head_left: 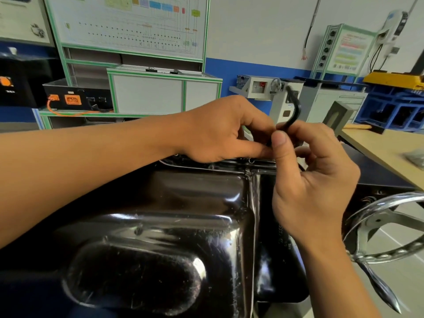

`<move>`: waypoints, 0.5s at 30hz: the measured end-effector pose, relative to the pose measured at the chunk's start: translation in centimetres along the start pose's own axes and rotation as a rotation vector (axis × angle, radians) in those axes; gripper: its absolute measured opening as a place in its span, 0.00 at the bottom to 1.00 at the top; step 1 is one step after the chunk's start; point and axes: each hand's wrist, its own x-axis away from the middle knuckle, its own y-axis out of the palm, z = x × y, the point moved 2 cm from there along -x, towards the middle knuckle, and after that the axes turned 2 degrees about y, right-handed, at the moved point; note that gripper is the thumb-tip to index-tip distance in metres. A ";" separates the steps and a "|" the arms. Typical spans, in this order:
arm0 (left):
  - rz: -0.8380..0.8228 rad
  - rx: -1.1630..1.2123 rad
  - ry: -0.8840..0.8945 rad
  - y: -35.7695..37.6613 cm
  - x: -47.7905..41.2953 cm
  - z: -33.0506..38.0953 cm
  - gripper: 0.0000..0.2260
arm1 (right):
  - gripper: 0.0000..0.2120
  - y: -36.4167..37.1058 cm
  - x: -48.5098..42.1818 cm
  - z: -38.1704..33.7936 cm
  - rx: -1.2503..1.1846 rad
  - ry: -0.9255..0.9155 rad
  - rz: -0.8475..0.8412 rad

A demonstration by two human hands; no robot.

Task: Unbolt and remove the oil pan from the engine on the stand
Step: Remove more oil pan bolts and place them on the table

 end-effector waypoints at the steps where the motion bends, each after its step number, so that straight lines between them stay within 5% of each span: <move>1: -0.007 -0.008 -0.004 -0.1 0.0 -0.1 0.05 | 0.04 0.0 0.0 0.0 0.014 -0.008 -0.020; 12: 0.050 -0.071 0.019 0.1 -0.8 0.2 0.16 | 0.04 -0.1 -0.1 -0.3 -0.040 0.007 0.078; 15: 0.031 -0.033 0.033 -0.1 -0.4 0.3 0.08 | 0.02 0.0 -0.1 -0.2 0.000 -0.037 0.024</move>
